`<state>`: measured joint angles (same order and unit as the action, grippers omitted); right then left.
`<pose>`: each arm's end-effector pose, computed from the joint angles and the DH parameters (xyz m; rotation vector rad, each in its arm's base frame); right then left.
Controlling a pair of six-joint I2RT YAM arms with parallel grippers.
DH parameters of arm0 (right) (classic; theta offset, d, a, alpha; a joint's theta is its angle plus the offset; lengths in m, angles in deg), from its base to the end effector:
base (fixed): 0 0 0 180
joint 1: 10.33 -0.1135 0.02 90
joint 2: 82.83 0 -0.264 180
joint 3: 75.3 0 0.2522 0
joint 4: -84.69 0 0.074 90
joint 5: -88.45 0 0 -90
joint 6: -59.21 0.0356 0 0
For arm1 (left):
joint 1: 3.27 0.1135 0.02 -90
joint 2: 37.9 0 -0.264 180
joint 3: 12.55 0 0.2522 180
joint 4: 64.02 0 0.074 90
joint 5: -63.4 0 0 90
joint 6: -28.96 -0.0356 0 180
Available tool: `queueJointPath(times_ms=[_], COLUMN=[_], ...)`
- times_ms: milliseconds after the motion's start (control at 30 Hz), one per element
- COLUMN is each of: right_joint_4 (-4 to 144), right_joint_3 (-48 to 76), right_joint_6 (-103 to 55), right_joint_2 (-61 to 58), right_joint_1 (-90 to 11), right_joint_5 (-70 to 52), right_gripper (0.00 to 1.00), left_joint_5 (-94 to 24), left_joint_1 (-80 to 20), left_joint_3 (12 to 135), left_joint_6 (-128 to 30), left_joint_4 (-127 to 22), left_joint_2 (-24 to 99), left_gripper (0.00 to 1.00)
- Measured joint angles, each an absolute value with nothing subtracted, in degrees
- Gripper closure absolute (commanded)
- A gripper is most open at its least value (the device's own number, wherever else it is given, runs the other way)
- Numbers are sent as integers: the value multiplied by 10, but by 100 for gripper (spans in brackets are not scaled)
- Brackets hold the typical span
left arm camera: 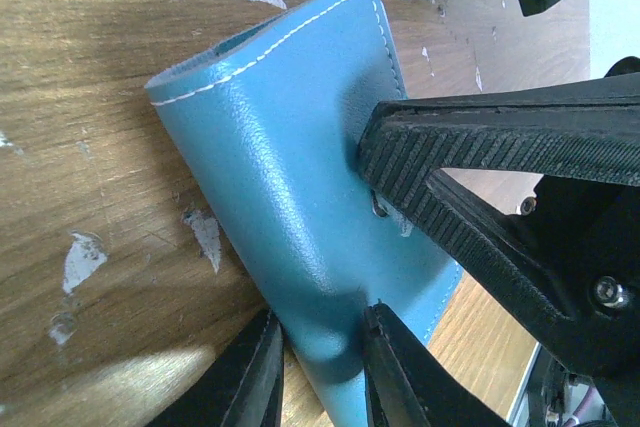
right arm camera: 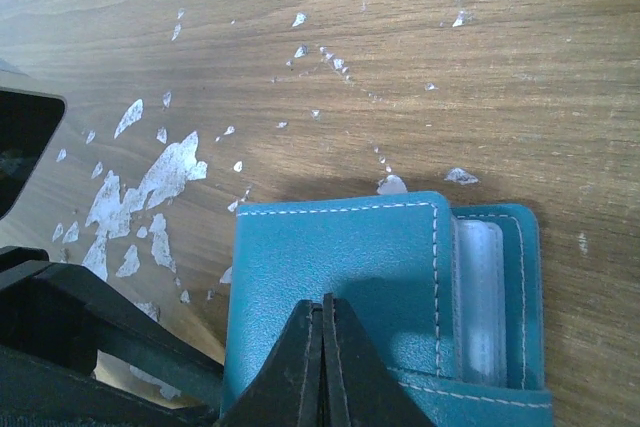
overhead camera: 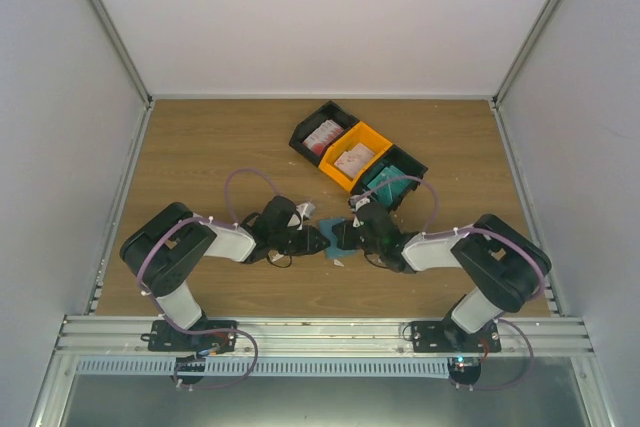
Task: Put the credit cards into the card holder
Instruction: Close the card holder at the center of the board.
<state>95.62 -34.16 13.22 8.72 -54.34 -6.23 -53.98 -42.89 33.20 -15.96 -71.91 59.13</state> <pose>0.1939 0.1913 0.1134 -0.0467 2.4216 0.8651 0.2105 -0.1955 0.1062 0.1476 2.5914 -1.2138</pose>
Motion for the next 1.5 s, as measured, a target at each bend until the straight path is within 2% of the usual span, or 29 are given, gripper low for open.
queueJointPath(times_ms=[500,1000,1500], right_joint_4=[944,920,904], right_joint_3=[-327,-329,-335], right_joint_6=[101,81,79], right_joint_2=[98,78,64], right_joint_1=[-525,-547,-499], right_joint_5=[-94,-47,-169], right_gripper=[100,99,100], left_joint_5=[-542,-547,-546], left_joint_1=[-429,-429,-429], left_joint_3=[337,357,360], left_joint_6=[-157,-155,-155], left_joint_4=[-710,-702,-705], left_joint_2=[592,609,614], left_gripper=[74,78,78])
